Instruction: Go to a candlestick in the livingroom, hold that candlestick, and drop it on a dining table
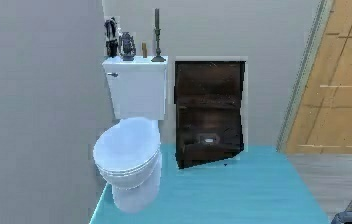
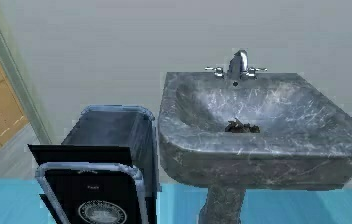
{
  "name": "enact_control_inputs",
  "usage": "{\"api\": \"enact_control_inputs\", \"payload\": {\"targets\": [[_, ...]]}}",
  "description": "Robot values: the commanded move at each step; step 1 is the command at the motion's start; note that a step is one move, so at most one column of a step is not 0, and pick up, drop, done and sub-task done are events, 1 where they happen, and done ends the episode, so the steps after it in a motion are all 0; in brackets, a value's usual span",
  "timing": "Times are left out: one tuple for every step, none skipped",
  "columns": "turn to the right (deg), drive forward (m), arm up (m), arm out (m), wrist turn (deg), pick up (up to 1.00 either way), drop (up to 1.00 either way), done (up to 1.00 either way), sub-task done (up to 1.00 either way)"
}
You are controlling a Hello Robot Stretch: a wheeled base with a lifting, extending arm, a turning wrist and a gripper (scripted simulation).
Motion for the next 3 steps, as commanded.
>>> {"api": "enact_control_inputs", "payload": {"targets": [[18.0, 0.00, 0.00, 0.00, 0.0, 0.00, 0.00, 0.00, 0.00], [0.0, 0.75, 0.00, 0.00, 0.0, 0.00, 0.00, 0.00, 0.00], [45.0, 0.00, 0.00, 0.00, 0.0, 0.00, 0.00, 0.00, 0.00]]}}
